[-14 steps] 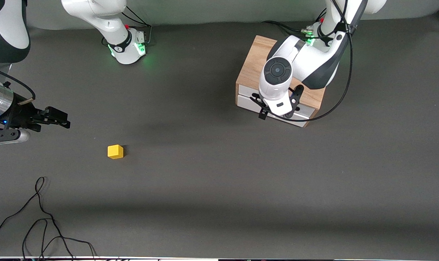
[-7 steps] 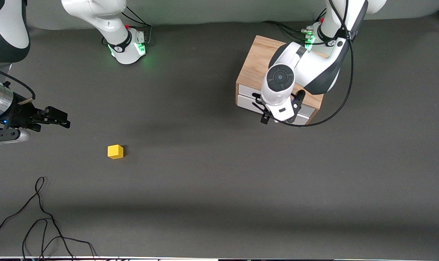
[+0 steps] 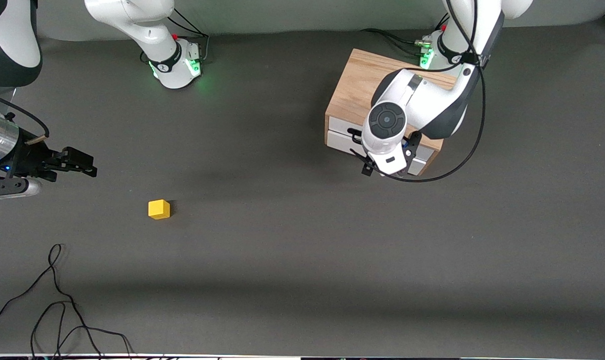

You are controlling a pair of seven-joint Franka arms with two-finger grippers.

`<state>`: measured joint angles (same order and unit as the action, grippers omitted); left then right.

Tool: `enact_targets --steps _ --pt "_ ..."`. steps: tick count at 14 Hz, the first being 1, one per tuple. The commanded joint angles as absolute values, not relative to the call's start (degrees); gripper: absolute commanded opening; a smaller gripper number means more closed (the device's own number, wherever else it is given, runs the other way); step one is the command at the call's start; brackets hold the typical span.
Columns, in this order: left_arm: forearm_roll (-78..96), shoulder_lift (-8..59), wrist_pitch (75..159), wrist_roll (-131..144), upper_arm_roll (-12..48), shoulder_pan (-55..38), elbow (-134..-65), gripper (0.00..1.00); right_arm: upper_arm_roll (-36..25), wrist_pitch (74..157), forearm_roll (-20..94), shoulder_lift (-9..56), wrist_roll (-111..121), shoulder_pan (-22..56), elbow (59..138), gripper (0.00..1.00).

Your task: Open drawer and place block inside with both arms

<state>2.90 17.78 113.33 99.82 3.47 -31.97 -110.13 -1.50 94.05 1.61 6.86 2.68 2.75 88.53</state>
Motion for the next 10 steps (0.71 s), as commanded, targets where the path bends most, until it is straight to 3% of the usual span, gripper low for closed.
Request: enact_targets --steps 1,10 --pt "2.5 19.3 113.2 99.0 3.6 -31.8 -108.4 1.00 -2.0 94.6 2.4 6.2 2.3 3.3 89.2 1.00" --pt "2.1 21.5 112.6 98.7 3.6 -31.9 -106.0 1.00 -1.9 94.5 2.4 6.0 2.4 3.3 89.2 1.00"
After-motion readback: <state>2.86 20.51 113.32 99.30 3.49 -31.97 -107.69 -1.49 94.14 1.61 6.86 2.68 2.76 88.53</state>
